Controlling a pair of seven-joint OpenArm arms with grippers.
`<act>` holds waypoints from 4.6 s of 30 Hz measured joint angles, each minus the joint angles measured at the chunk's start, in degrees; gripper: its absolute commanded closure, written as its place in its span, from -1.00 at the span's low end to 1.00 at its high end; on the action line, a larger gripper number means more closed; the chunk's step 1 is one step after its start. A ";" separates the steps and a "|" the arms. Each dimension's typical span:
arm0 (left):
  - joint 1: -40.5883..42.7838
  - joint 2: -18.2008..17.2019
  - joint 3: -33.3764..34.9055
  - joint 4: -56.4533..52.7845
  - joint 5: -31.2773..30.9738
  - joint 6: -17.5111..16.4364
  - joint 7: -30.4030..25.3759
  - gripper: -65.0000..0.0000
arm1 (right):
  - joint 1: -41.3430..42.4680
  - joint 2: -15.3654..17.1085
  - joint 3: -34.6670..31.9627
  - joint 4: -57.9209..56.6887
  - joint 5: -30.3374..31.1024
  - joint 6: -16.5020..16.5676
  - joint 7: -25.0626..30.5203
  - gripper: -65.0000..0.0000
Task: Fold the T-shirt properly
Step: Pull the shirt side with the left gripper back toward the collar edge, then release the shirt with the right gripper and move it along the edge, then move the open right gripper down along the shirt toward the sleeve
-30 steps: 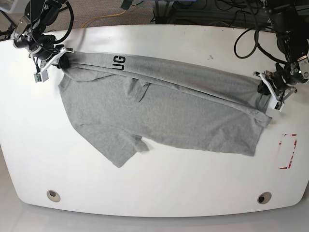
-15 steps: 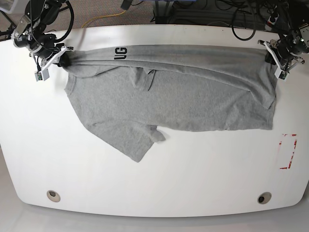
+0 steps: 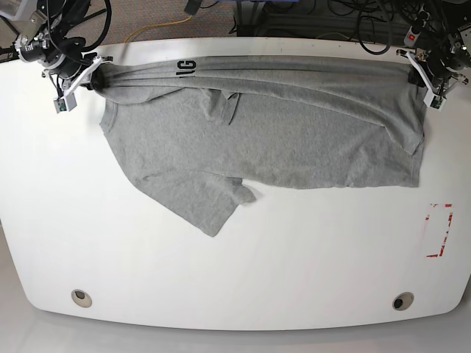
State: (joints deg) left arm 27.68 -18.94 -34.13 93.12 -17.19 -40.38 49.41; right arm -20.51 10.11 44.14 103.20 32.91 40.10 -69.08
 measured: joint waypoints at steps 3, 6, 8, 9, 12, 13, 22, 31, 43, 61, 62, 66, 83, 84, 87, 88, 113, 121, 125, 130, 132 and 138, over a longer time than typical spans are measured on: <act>0.11 0.00 -0.02 0.00 0.04 0.00 0.02 0.29 | -0.85 -0.11 0.00 0.02 -0.07 0.00 -0.79 0.43; 0.11 -0.15 -0.13 0.37 0.55 0.28 0.09 0.22 | -1.51 -0.11 0.02 0.02 -0.63 0.00 -2.78 -0.05; 0.17 0.28 -0.13 2.03 1.79 0.26 1.55 0.22 | -2.38 -0.04 0.04 0.04 -0.98 -0.02 -3.56 -0.26; 0.31 1.20 -0.13 2.93 2.49 0.28 2.10 0.21 | -2.73 0.09 0.04 0.22 -0.90 -0.02 -3.54 -0.32; 0.74 3.50 -1.51 5.92 3.21 0.35 3.61 0.21 | -4.09 0.33 0.92 0.81 2.03 -0.04 -4.00 -0.39; 0.76 4.07 -2.05 6.64 3.23 0.26 3.76 0.21 | -4.55 0.83 0.96 0.98 3.69 -0.11 -4.37 -0.39; -3.72 4.59 -3.48 12.76 2.60 0.28 11.19 0.21 | -6.99 7.67 0.66 1.40 26.32 -0.22 -10.54 -0.39; -5.84 4.76 -3.39 13.99 3.41 0.31 12.24 0.21 | 3.67 8.63 -12.81 0.28 22.16 -0.17 -8.96 -0.39; -7.13 4.50 -3.23 14.14 3.91 0.26 12.22 0.21 | 6.03 6.64 -24.85 0.20 5.86 -0.22 -8.90 -0.37; -6.93 4.42 0.07 13.70 4.13 0.26 12.28 0.21 | 3.43 5.95 -20.76 2.99 5.86 -0.20 -8.11 0.98; -7.04 4.37 0.70 12.98 4.83 0.28 11.82 0.21 | 3.45 6.01 -20.55 3.76 5.77 -0.22 -8.15 0.98; -7.37 4.50 1.90 8.96 8.92 0.26 12.24 0.21 | 3.56 5.86 -18.49 7.19 7.10 -0.17 -8.07 0.98; -7.72 4.13 3.58 4.48 9.22 0.44 10.99 0.21 | 7.98 6.10 -16.00 -0.96 10.88 -0.17 -4.13 0.97; -7.69 4.13 3.58 4.48 9.20 0.44 10.97 0.21 | 8.09 6.10 -16.02 -1.70 10.95 -0.17 -3.30 0.97; -7.65 4.11 3.58 4.48 9.25 0.44 10.97 0.21 | 9.14 6.12 -16.00 -4.02 10.56 -0.15 -3.06 0.97; -7.58 4.09 3.58 4.46 9.22 0.44 10.97 0.21 | 9.68 6.21 -15.98 -4.50 10.40 -0.20 -3.15 0.97; -6.75 3.23 3.69 4.46 8.35 0.44 10.16 0.21 | 17.62 11.76 -16.11 -17.03 10.78 -0.15 -1.01 0.20; -7.54 3.96 3.48 7.32 8.11 0.39 12.50 0.21 | 17.53 12.57 -15.91 -17.00 10.62 -0.20 -0.52 -0.47; -8.68 3.96 1.44 10.69 4.15 0.42 12.02 0.21 | 18.18 12.61 -15.93 -17.03 10.54 -0.20 -0.55 -0.31; -8.46 4.00 -1.66 13.73 -1.27 0.42 12.72 0.21 | 19.63 12.50 -16.35 -17.03 10.43 -0.20 3.82 -0.37; -8.83 4.11 -3.37 14.19 -3.19 0.42 12.61 0.21 | 20.33 12.26 -16.70 -17.27 10.40 -0.17 5.97 -0.39; -15.15 3.80 -8.13 14.14 -1.49 0.42 12.66 0.21 | 27.41 12.37 -22.77 -26.73 9.99 -0.44 9.79 -0.37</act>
State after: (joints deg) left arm 12.53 -15.14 -42.26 107.26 -18.68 -39.97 62.06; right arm 6.90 22.48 21.37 76.47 42.89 39.66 -59.29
